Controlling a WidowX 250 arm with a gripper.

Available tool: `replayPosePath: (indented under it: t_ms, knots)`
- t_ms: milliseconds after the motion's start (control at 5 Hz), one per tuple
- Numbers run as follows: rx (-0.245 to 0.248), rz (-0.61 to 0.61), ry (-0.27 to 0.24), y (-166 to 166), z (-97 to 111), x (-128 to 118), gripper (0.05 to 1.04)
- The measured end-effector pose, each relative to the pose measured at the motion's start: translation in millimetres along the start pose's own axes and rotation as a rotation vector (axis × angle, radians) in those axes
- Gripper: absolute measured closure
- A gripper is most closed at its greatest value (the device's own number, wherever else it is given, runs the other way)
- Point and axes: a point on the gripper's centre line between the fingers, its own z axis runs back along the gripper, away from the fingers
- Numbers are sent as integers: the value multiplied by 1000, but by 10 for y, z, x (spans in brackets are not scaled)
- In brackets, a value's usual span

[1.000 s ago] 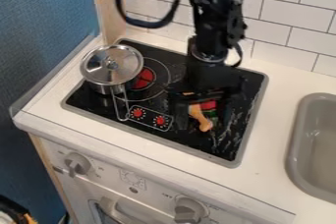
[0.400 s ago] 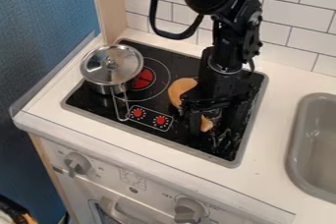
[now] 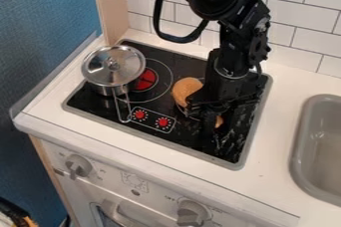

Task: Move the drumstick to upper right of the stove

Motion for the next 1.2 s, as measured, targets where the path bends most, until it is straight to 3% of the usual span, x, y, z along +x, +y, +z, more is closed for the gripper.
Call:
replayPosePath:
  t_ms: [200, 600, 800, 1000, 1200]
  knots:
    - [10, -22, 0, 70, 12, -31, 748]
    - [81, -162, 32, 185, 57, 20, 748]
    - [82, -309, 13, 175, 268, 110, 748]
    - [90, -535, -1, 142, 357, 186, 749]
    - [4, -776, -26, 119, 498, 295, 749]
